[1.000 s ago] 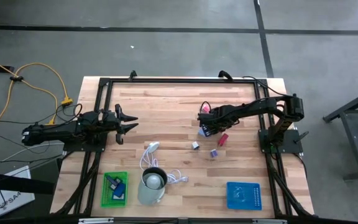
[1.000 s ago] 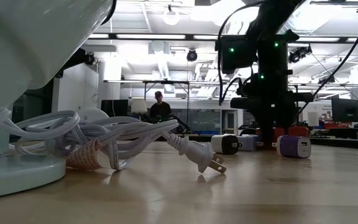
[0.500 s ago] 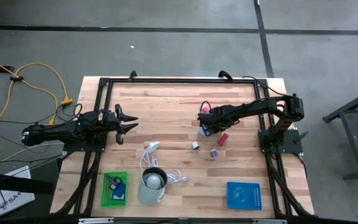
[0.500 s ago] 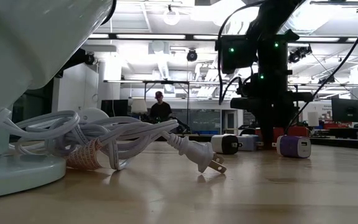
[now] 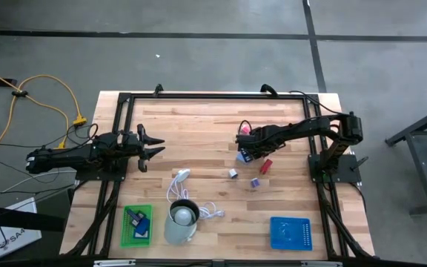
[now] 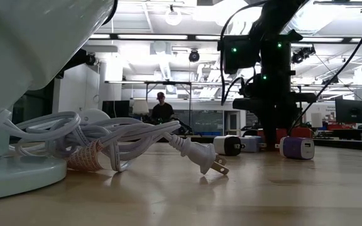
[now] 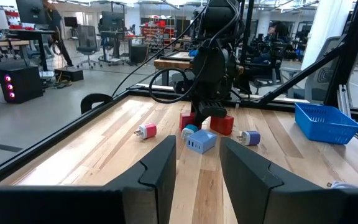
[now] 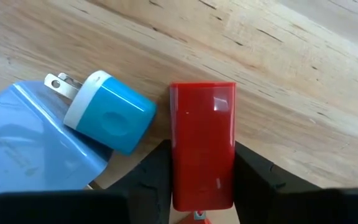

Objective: Pick & Place Office items
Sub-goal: Put the top red charger adapter into the blue basket

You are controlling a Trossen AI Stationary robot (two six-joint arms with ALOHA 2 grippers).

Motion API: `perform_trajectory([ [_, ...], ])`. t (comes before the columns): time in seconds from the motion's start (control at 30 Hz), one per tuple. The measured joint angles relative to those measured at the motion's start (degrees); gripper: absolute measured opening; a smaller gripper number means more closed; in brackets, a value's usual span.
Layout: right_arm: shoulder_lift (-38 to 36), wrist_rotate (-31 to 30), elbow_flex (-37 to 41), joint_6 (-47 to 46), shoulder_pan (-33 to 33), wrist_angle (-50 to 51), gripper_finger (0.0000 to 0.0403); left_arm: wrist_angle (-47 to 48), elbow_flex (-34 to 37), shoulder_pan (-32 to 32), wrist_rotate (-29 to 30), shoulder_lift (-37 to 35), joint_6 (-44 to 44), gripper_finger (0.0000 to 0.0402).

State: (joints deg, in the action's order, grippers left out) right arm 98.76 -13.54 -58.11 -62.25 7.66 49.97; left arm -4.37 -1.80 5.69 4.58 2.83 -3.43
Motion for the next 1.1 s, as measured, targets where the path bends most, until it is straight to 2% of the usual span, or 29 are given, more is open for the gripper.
perform_trajectory([
  [0.63, -15.2, -3.1, 0.0, 4.3, -2.1, 3.7, 0.0115, 0.0, 0.0, 0.0, 0.0, 0.0, 0.0, 0.012],
  [1.1, -16.6, -1.4, 0.0, 13.1, -9.0, 3.4, 0.0112, 0.0, 0.0, 0.0, 0.0, 0.0, 0.0, 0.012],
])
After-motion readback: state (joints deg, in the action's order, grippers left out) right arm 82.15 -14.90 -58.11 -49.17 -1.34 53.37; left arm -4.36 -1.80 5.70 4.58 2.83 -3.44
